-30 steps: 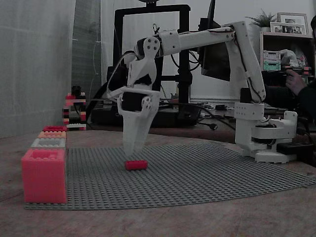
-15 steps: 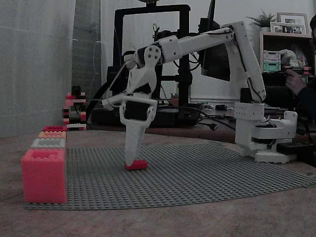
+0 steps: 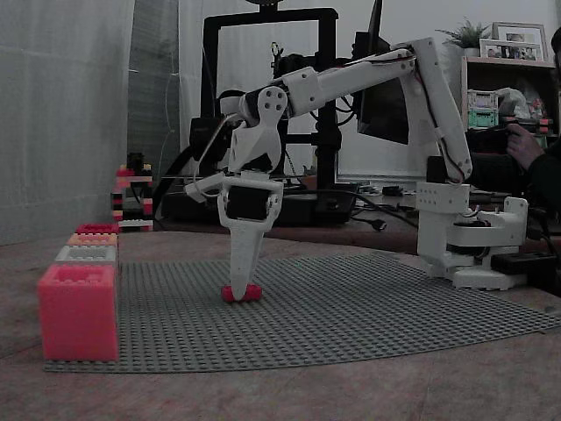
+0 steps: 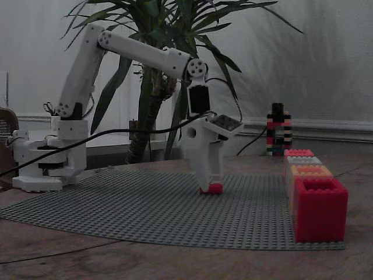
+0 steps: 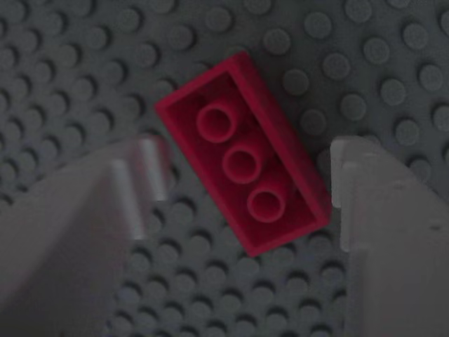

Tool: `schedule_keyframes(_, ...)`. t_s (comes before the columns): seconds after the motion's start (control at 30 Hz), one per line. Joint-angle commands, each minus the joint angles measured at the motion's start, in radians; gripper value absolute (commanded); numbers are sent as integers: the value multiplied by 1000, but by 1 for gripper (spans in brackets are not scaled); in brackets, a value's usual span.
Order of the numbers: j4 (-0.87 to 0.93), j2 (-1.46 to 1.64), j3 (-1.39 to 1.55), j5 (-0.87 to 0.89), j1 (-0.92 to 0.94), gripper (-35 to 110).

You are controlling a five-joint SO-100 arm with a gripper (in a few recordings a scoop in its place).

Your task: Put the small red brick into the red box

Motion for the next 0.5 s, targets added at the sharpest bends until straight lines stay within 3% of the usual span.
schedule_keyframes(0.0,6,34,2,6,-34,12)
schedule_keyframes(0.07,-6,26,2,23,-34,5)
schedule_keyframes(0.3,-69,9,-3,74,-34,0)
schedule_keyframes(0.47,-166,12,-80,282,-28,0)
